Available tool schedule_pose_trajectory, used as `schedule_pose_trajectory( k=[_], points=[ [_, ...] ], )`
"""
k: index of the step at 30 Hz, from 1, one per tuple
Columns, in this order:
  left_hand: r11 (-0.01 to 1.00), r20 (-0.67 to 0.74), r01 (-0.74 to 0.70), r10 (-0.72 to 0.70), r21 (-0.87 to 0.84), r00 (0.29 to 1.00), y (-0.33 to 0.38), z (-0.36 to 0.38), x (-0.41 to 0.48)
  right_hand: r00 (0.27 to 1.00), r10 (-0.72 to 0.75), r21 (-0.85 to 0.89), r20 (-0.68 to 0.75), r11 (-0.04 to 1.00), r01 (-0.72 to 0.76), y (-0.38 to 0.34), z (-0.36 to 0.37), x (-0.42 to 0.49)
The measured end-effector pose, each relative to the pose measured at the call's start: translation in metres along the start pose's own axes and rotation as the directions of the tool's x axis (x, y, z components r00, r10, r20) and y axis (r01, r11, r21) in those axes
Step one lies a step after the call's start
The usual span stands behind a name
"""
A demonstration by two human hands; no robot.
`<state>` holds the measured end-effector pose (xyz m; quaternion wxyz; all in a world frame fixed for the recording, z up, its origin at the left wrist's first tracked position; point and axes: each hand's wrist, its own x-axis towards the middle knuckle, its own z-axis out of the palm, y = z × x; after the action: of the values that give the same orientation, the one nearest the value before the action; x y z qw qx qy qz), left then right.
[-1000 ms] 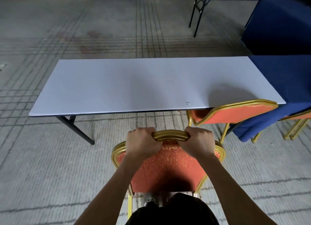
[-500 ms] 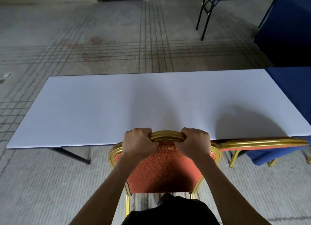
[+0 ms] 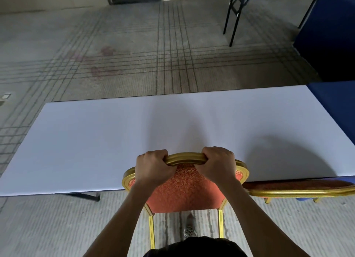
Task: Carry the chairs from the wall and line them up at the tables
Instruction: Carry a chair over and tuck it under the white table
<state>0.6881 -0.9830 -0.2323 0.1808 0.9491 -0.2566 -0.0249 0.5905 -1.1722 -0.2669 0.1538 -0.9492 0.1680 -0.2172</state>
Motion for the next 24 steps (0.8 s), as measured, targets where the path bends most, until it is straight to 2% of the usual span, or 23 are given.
schedule_pose_trajectory(
  k=[10,15,19,24],
  points=[
    [1.000,0.076,0.017,-0.017,0.004,0.997,-0.023,0.015,-0.018,0.995,-0.021,-0.012,0.097,1.000,0.022,-0.017,0.014,-0.028],
    [0.999,0.171,-0.039,0.036,0.011,0.985,-0.024,0.014,-0.044,0.993,0.017,-0.051,0.118,0.999,-0.011,-0.023,0.012,-0.059],
    [0.996,0.219,-0.088,0.089,-0.018,0.972,-0.033,0.020,-0.077,0.971,0.047,-0.078,0.236,0.997,-0.029,-0.031,0.004,-0.090],
    [0.994,0.320,-0.096,0.108,-0.053,0.941,-0.043,0.030,-0.135,0.915,0.080,-0.015,0.394,0.997,-0.081,-0.044,-0.009,-0.145]
  ],
)
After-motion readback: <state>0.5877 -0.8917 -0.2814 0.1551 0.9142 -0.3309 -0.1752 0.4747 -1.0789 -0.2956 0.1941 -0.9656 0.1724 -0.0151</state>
